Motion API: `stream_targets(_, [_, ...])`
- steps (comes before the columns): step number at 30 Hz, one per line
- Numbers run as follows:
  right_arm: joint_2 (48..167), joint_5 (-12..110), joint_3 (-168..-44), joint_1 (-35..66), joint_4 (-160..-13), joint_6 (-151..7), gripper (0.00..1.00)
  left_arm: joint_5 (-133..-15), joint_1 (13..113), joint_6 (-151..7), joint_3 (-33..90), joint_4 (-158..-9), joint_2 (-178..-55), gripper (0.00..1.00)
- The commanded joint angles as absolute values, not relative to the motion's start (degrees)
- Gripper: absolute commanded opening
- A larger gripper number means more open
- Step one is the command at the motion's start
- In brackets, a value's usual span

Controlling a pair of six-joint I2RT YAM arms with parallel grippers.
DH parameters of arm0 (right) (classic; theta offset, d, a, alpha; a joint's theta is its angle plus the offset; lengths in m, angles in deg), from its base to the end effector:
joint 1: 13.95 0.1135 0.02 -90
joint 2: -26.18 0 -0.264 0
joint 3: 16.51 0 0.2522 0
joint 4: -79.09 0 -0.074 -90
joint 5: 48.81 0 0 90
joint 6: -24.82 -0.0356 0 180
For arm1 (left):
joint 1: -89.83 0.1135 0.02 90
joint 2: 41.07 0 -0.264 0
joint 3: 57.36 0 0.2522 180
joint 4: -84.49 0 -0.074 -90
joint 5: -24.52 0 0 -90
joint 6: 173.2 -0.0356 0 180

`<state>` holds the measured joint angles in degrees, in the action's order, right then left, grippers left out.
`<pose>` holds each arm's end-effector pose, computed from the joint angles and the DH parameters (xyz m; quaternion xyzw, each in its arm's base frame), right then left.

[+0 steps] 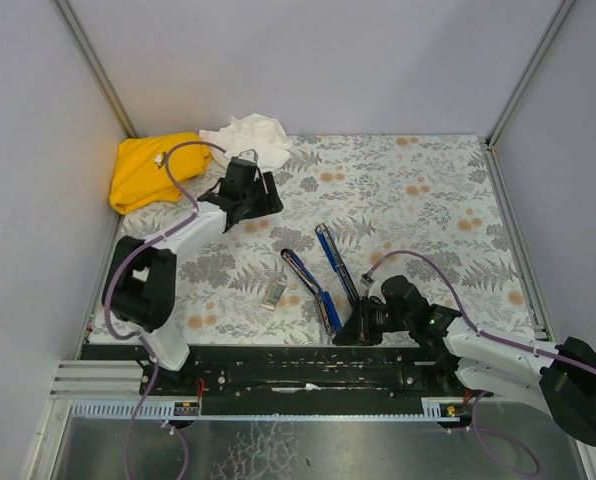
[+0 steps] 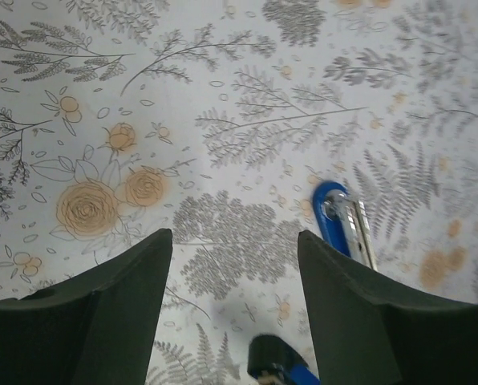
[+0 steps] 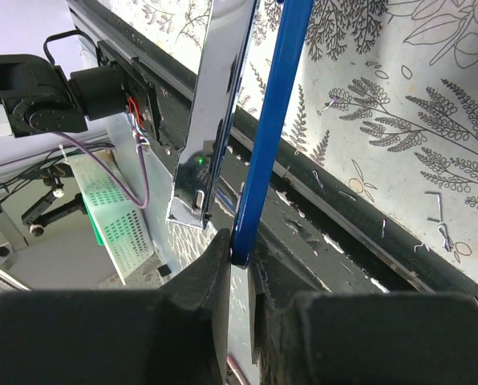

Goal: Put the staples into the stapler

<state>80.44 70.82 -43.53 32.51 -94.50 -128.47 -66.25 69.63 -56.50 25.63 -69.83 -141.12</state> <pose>0.1094 0.1407 0.1542 0.0053 0.8607 0.5030 0.0783 0.3637 -0.1343 0.2251 -0.0492 0.9148 -0.1652 0.3653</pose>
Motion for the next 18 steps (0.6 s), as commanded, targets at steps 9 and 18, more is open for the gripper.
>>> stream_targets(9, [82.1,68.07,-41.4,32.88,-104.19,-132.95,0.0,-78.13,63.09,-47.87,7.46,-78.91,-125.31,0.61])
stream_targets(18, [87.09,66.76,-41.77,32.9,-108.3,-132.55,0.0,-82.85,58.37,-44.11,5.01,-85.21,-129.03,0.52])
